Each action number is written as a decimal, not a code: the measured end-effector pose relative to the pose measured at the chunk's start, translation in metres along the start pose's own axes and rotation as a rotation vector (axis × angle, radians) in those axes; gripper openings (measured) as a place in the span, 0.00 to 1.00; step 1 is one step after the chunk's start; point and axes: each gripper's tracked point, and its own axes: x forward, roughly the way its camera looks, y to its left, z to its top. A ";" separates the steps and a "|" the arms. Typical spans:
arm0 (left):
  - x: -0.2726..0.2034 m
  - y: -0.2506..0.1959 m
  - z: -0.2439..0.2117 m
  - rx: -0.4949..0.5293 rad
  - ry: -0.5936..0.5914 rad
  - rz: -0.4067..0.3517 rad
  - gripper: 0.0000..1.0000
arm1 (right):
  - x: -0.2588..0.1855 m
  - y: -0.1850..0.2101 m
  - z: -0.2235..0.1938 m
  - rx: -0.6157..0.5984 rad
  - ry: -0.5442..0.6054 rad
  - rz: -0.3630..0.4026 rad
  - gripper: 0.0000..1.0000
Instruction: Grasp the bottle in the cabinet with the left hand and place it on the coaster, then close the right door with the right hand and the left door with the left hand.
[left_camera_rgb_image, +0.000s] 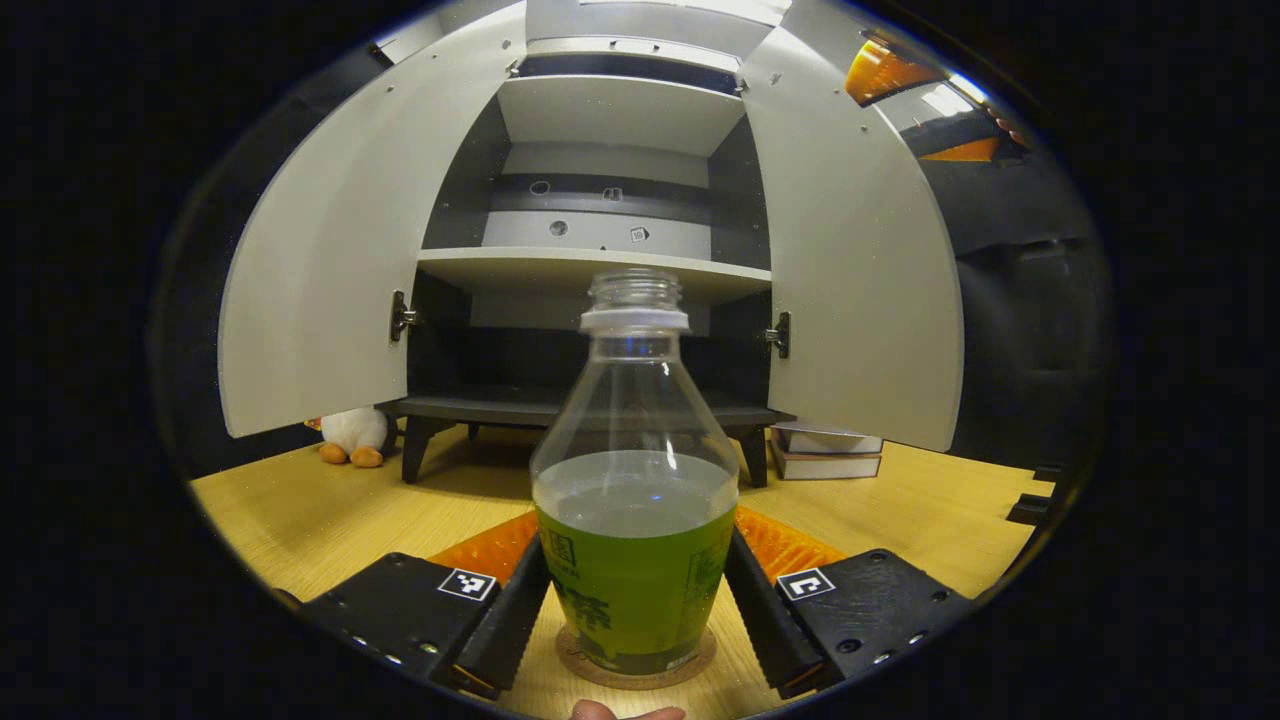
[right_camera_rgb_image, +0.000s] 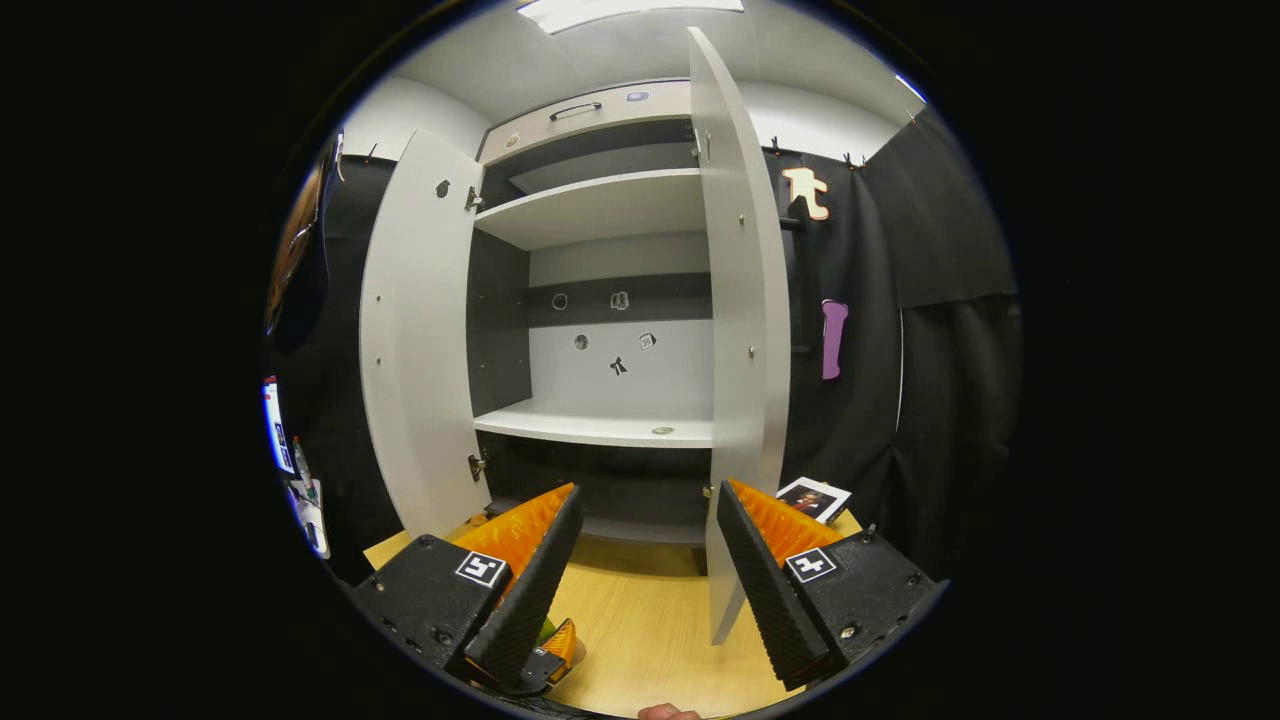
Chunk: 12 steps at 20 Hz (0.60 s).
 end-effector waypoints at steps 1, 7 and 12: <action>0.000 0.000 0.002 0.004 -0.003 -0.010 0.93 | 0.000 -0.001 -0.001 -0.001 0.003 0.000 0.84; -0.013 0.000 0.037 0.017 -0.057 -0.036 0.96 | -0.002 -0.004 -0.004 0.023 0.001 0.000 0.84; -0.024 -0.004 0.073 0.000 -0.094 -0.055 0.95 | -0.003 -0.016 -0.008 0.003 -0.020 -0.032 0.84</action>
